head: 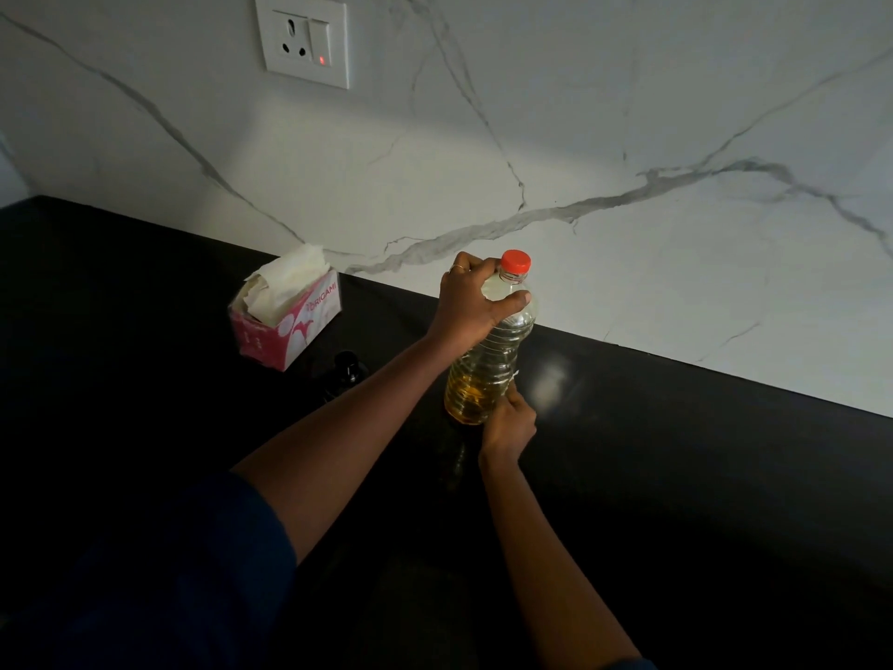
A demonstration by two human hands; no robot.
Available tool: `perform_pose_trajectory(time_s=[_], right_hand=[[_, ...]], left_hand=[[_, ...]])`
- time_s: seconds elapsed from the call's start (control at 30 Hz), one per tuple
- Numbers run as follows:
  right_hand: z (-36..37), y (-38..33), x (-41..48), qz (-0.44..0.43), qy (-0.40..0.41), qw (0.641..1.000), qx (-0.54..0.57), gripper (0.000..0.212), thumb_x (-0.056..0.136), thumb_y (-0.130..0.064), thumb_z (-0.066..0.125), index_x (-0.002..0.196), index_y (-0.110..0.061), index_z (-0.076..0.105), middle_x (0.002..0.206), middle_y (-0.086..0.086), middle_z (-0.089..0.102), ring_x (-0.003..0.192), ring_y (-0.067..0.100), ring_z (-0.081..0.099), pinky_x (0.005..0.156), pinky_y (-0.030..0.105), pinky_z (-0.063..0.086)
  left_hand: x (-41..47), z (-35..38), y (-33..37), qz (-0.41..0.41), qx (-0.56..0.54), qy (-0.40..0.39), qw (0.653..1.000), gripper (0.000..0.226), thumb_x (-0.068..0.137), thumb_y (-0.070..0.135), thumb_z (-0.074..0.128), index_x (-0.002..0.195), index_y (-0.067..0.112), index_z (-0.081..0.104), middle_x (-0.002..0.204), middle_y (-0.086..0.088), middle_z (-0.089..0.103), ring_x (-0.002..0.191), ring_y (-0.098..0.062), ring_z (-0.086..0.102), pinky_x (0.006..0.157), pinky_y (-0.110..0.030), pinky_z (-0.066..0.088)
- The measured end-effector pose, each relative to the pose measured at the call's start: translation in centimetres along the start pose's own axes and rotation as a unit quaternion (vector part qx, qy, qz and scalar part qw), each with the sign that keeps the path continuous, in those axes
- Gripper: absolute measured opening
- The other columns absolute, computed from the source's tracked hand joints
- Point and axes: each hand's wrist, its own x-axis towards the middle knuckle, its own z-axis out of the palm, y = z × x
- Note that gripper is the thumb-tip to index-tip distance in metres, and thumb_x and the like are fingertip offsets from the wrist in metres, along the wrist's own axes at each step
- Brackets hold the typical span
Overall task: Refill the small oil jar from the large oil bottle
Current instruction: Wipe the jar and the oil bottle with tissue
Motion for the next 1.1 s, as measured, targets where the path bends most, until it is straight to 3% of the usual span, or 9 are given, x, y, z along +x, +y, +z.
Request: perform_pose_trajectory(time_s=[0.13, 0.2, 0.27, 0.4, 0.5, 0.67, 0.77, 0.9, 1.1], right_hand=[[0.2, -0.7, -0.2, -0.051, 0.015, 0.999, 0.005, 0.036, 0.091, -0.008, 0.049, 0.123, -0.018, 0.061, 0.101, -0.007, 0.07, 0.073, 0.001, 0.061, 0.075, 0.025, 0.057], [0.0, -0.5, -1.1, -0.075, 0.026, 0.997, -0.009, 0.045, 0.089, 0.001, 0.048, 0.129, -0.017, 0.055, 0.105, -0.014, 0.062, 0.067, -0.001, 0.058, 0.062, 0.011, 0.051], [-0.4, 0.1, -2.1, -0.08, 0.027, 0.996, -0.023, 0.044, 0.09, 0.002, 0.049, 0.132, -0.014, 0.051, 0.1, -0.01, 0.062, 0.064, 0.001, 0.057, 0.051, 0.01, 0.046], [-0.9, 0.3, -2.4, -0.066, 0.027, 0.997, -0.034, 0.038, 0.093, -0.004, 0.051, 0.131, -0.009, 0.051, 0.115, 0.006, 0.066, 0.1, 0.017, 0.062, 0.07, 0.015, 0.05], [-0.9, -0.5, -1.4, -0.078, 0.037, 0.996, -0.023, 0.035, 0.094, -0.007, 0.05, 0.128, -0.011, 0.055, 0.116, 0.005, 0.066, 0.086, 0.004, 0.062, 0.061, 0.004, 0.047], [-0.5, -1.3, -2.2, -0.094, 0.053, 0.993, 0.036, 0.035, 0.094, -0.009, 0.048, 0.128, -0.01, 0.055, 0.085, -0.003, 0.066, 0.069, 0.012, 0.059, 0.059, 0.015, 0.048], [-0.6, -0.3, -3.2, -0.098, 0.074, 0.992, 0.041, 0.035, 0.092, -0.003, 0.048, 0.125, -0.01, 0.058, 0.104, 0.009, 0.07, 0.081, 0.011, 0.063, 0.07, 0.017, 0.051], [-0.7, -0.4, -2.8, -0.082, 0.106, 0.991, 0.009, 0.035, 0.089, -0.001, 0.055, 0.123, -0.01, 0.06, 0.118, 0.004, 0.065, 0.107, 0.014, 0.062, 0.084, 0.016, 0.046], [-0.7, -0.8, -0.6, -0.049, 0.099, 0.993, -0.03, 0.023, 0.085, -0.006, 0.062, 0.107, -0.006, 0.068, 0.116, 0.004, 0.06, 0.106, 0.017, 0.059, 0.093, 0.03, 0.049]], left_hand=[[0.0, 0.0, 0.0, -0.006, -0.003, -0.001, 1.0, 0.047, 0.08, 0.033, 0.069, 0.12, 0.012, 0.057, 0.122, -0.012, 0.043, 0.117, -0.028, 0.042, 0.101, -0.039, 0.039], [0.1, 0.1, -0.1, -0.006, -0.003, 0.0, 1.0, 0.048, 0.079, 0.034, 0.07, 0.121, 0.012, 0.057, 0.122, -0.012, 0.043, 0.117, -0.028, 0.043, 0.101, -0.04, 0.04], [0.1, 0.1, -0.1, -0.007, -0.006, -0.002, 1.0, 0.048, 0.079, 0.034, 0.07, 0.12, 0.013, 0.057, 0.122, -0.012, 0.043, 0.117, -0.028, 0.044, 0.1, -0.04, 0.041], [0.0, -0.1, -0.1, -0.01, -0.008, -0.009, 1.0, 0.049, 0.08, 0.034, 0.069, 0.121, 0.013, 0.055, 0.124, -0.012, 0.042, 0.118, -0.028, 0.042, 0.101, -0.039, 0.04], [-0.1, -0.2, -0.1, -0.012, -0.007, -0.013, 1.0, 0.049, 0.08, 0.035, 0.069, 0.122, 0.013, 0.055, 0.125, -0.012, 0.041, 0.119, -0.028, 0.041, 0.101, -0.04, 0.04], [-0.1, -0.3, -0.2, -0.014, -0.005, -0.014, 1.0, 0.049, 0.08, 0.035, 0.068, 0.122, 0.014, 0.054, 0.126, -0.012, 0.041, 0.119, -0.029, 0.041, 0.102, -0.041, 0.039], [-0.2, -0.4, -0.1, -0.014, -0.006, -0.025, 1.0, 0.05, 0.081, 0.035, 0.068, 0.124, 0.013, 0.053, 0.126, -0.012, 0.04, 0.12, -0.028, 0.041, 0.102, -0.04, 0.039], [-0.2, -0.5, -0.1, -0.014, -0.005, -0.028, 0.999, 0.051, 0.081, 0.035, 0.067, 0.125, 0.013, 0.052, 0.127, -0.012, 0.04, 0.12, -0.029, 0.041, 0.102, -0.04, 0.039], [-0.4, -0.7, 0.1, -0.017, 0.002, -0.029, 0.999, 0.053, 0.081, 0.036, 0.067, 0.126, 0.013, 0.051, 0.129, -0.013, 0.039, 0.121, -0.029, 0.041, 0.102, -0.04, 0.04]])
